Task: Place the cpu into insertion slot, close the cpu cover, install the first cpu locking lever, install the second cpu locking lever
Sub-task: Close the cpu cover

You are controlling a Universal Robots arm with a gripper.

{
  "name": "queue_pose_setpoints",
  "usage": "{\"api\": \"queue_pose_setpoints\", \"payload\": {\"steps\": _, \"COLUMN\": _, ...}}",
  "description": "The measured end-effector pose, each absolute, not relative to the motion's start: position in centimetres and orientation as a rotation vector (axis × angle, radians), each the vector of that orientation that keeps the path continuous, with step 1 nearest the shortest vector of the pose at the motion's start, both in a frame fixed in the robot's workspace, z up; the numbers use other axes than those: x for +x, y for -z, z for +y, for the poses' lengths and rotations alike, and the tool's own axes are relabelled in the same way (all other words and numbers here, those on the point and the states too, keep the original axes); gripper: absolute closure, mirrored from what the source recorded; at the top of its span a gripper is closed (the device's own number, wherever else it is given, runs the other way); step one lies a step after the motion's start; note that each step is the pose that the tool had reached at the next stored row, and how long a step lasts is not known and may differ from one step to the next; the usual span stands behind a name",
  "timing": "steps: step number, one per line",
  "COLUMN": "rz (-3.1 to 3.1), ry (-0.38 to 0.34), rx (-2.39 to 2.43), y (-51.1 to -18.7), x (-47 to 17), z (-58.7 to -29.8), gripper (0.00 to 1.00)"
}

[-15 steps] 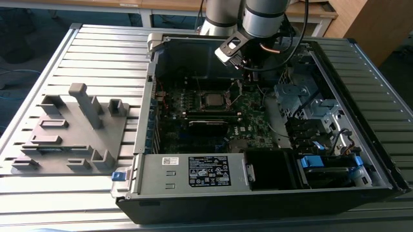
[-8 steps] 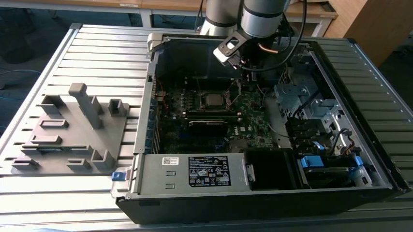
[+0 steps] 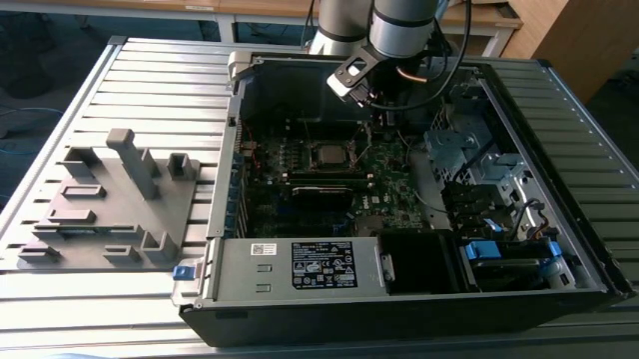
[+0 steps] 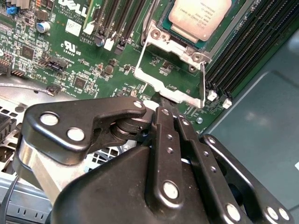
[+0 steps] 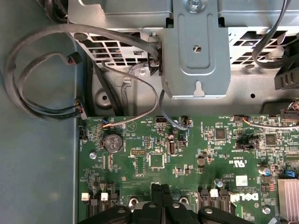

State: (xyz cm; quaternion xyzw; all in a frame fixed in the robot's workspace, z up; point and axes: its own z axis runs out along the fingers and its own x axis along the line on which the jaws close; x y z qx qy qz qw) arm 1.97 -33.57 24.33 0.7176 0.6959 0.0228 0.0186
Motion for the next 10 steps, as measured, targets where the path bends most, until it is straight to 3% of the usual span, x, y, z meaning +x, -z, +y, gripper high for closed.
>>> {"api": "queue_pose_setpoints", "payload": {"steps": 10, "rz": 2.159, "ry": -0.075, "rx": 2.226, "y": -24.31, "x": 1.4, "z": -33.57, "gripper": 0.89}}
